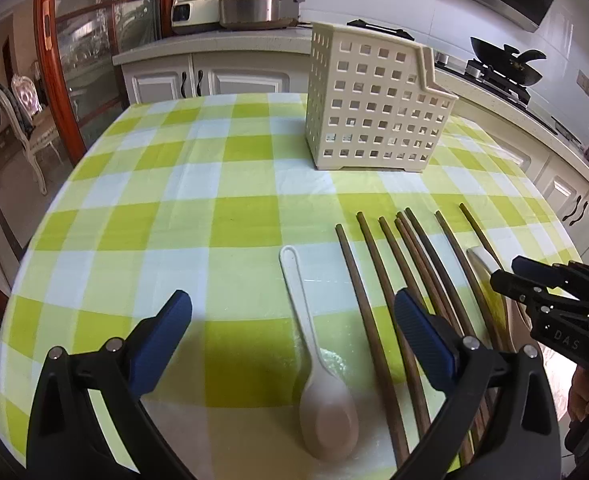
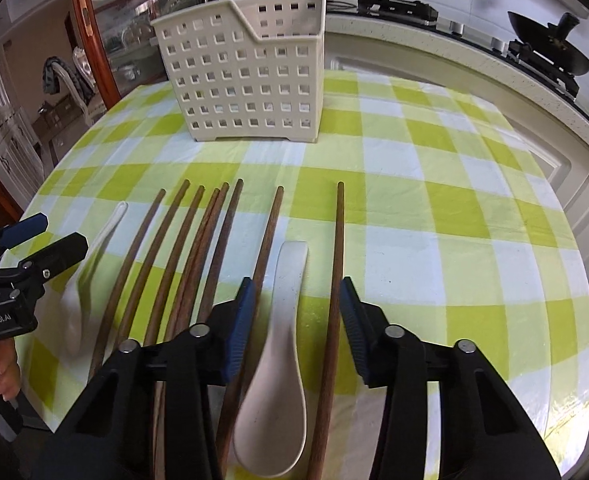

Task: Organize utensils
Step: 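Lower the right tool over the white spoon beside the chopsticks, then close the right tool on the white spoon's handle and lift it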

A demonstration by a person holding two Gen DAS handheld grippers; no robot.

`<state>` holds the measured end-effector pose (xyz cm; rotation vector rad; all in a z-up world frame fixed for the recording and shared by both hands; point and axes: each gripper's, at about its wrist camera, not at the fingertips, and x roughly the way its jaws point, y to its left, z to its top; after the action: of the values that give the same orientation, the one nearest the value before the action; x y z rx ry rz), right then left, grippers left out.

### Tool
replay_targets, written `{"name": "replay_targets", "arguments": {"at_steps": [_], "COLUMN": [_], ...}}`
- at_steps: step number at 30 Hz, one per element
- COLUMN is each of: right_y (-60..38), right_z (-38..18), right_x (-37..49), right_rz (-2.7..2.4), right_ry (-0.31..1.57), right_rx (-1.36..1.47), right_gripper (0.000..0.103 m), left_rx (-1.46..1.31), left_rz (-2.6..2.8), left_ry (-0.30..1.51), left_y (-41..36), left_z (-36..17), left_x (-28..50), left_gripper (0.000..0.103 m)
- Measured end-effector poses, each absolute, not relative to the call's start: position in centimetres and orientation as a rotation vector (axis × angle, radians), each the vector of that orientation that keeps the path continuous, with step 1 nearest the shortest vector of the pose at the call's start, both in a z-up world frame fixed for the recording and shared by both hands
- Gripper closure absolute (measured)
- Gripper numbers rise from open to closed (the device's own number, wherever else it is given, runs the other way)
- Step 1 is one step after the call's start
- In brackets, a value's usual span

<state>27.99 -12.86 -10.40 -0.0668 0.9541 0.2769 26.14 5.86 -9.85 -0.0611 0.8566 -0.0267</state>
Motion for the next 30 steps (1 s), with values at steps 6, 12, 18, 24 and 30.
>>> {"name": "replay_targets", "arguments": {"at_steps": [6, 12, 18, 24, 30], "right_y": [-12.5, -12.6, -12.8, -13.0, -13.2], "right_z": [-11.0, -11.6, -11.6, -11.6, -11.5], "right_x": [28.6, 28.9, 28.9, 28.9, 28.9], "right_rz": [0.295, 0.298, 0.316, 0.327, 0.335], "right_ry": [0.981, 0.992, 0.986, 0.980, 0.973], "right_rx": [-0.080, -0.077, -0.065, -0.051, -0.044], "right_gripper": [0.070, 0.077, 0.083, 0.083, 0.083], "left_rx": [-0.076, -0.096, -0.104, -0.062, -0.046], "left_rz": [-0.066, -0.062, -0.068, -0.050, -0.039], "left_ry": [0.897, 0.915, 0.943, 0.960, 0.967], "left_y": [5.3, 5.3, 5.3, 4.8, 4.9], "left_z": [-10.9, -11.2, -11.6, -12.2, -12.3], "left_x": [26.9, 27.3, 28.1, 28.4, 28.5], "left_gripper": [0.012, 0.013, 0.037, 0.067, 0.076]}}
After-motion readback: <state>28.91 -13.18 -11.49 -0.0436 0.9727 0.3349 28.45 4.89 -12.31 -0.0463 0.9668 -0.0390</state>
